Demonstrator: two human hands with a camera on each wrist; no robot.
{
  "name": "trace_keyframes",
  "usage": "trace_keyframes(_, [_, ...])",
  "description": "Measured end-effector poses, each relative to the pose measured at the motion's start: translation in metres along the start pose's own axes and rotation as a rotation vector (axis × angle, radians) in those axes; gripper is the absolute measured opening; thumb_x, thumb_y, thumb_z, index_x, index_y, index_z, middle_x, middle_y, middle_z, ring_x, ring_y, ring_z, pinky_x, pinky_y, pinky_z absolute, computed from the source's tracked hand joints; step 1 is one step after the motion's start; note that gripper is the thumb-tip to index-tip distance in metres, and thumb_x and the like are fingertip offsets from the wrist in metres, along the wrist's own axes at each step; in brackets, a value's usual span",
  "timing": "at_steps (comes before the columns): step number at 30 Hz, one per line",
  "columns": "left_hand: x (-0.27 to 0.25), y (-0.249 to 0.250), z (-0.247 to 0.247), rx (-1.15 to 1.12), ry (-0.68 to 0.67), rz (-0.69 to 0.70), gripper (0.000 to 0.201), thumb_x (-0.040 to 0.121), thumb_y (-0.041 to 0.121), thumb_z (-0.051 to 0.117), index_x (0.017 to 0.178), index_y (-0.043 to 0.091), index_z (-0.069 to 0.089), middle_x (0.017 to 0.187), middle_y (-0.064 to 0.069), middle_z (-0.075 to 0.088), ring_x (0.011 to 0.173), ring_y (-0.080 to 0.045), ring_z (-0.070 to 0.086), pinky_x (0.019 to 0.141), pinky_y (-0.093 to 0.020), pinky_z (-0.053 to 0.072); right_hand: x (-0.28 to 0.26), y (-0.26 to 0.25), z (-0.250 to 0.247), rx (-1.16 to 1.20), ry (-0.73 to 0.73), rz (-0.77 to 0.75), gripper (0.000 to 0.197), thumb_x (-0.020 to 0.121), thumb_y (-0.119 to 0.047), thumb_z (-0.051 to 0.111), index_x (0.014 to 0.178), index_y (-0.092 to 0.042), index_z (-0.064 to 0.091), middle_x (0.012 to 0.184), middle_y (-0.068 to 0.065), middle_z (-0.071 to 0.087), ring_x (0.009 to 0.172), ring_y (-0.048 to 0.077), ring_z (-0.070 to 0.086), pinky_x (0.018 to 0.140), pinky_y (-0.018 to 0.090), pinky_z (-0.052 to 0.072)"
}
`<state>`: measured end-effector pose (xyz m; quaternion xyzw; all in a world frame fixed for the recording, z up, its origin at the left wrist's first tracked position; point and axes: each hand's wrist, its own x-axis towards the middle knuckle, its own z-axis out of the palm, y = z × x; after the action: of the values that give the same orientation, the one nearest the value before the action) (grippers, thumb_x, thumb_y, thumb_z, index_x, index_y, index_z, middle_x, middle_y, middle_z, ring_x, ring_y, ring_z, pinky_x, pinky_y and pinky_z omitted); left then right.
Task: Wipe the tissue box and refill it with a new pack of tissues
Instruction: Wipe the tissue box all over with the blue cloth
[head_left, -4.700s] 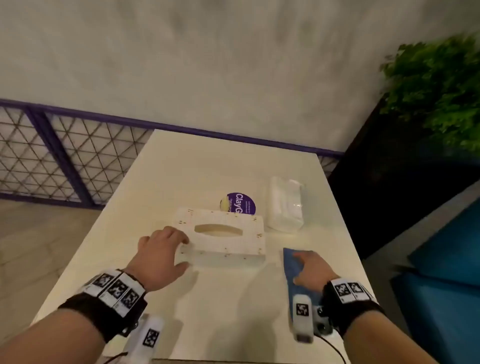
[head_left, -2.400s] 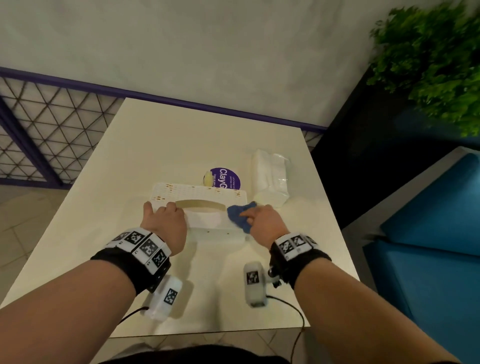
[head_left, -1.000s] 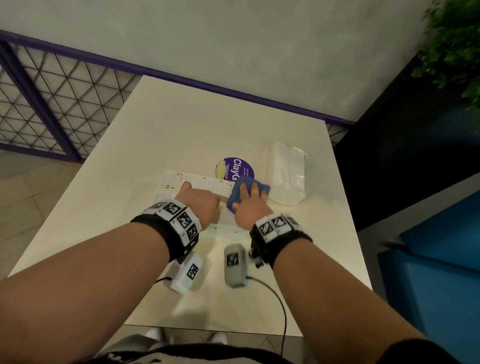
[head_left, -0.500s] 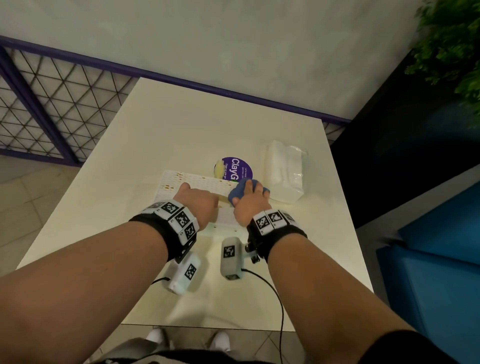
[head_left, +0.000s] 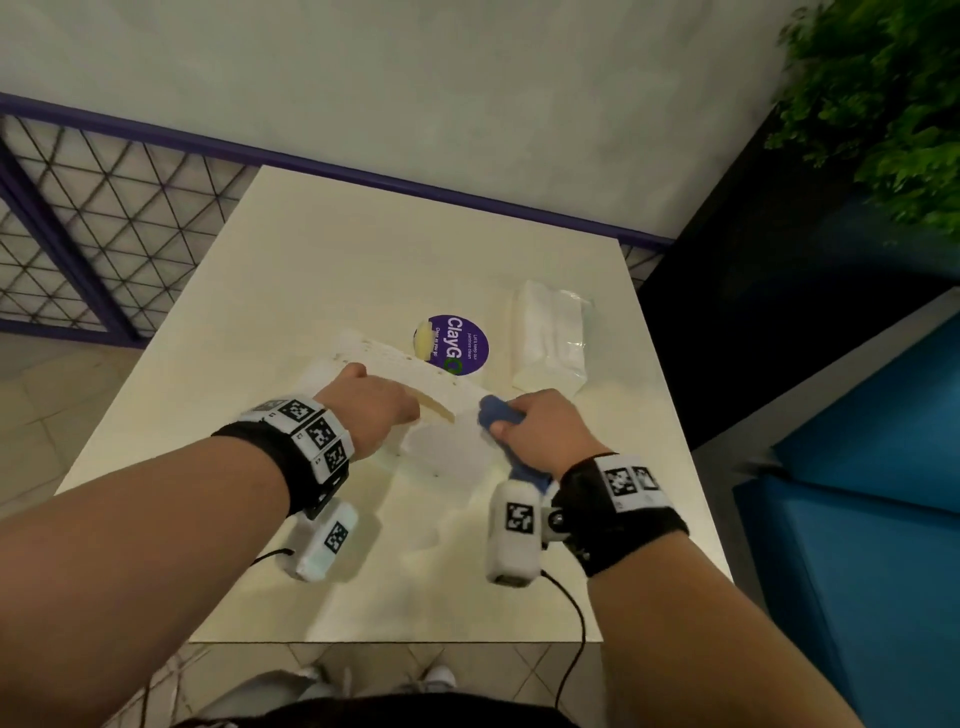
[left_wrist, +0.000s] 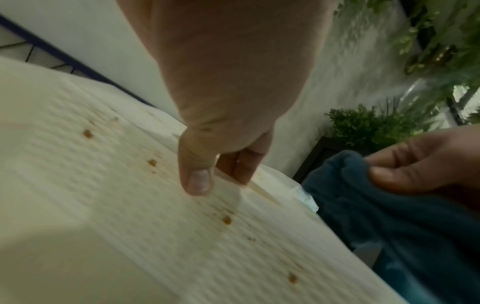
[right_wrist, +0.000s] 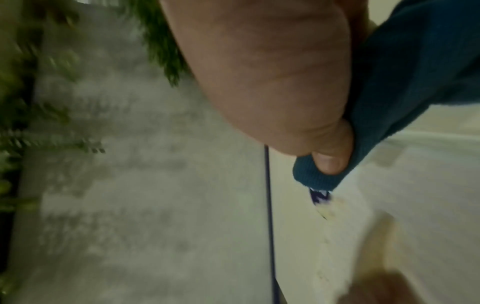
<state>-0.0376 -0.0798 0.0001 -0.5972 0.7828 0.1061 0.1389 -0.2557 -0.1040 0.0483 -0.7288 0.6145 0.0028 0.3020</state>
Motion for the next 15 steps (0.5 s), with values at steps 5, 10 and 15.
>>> trace_keyframes(5, [-0.017,-0.009,-0.014,0.086,0.0,0.081,0.066,0.089,-0.001,0.039,0.144,0.036,0.035,0.148,0.013,0.038,0.133,-0.008,0.037,0.112,-0.032,0.016,-0.006,0.024,-0.035,0.121,0.168,0.055,0.029,0.092,-0.028,0.057,0.103,-0.004,0.068,0.1,0.016,0.071,0.095,0.032,0.066,0.085,0.037,0.052])
trace_keyframes(10, [-0.035,0.022,-0.005,0.018,-0.012,-0.02,0.061,0.083,0.055,0.061,0.138,0.033,0.045,0.138,0.014,0.045,0.121,-0.013,0.042,0.091,-0.036,0.024,-0.017,0.0,-0.018,-0.045,0.118,-0.048,0.043,0.097,-0.032,0.05,0.134,-0.011,0.051,0.129,0.013,0.06,0.117,0.03,0.057,0.092,0.028,0.042])
trace_keyframes(15, [-0.04,0.022,0.011,0.012,0.029,-0.181,0.066,0.076,0.059,0.063,0.131,0.027,0.047,0.132,0.01,0.048,0.118,-0.018,0.042,0.091,-0.04,0.025,-0.021,-0.03,0.061,-0.178,-0.144,-0.335,0.042,0.098,-0.03,0.048,0.133,-0.008,0.047,0.137,0.016,0.05,0.128,0.034,0.045,0.099,0.036,0.039])
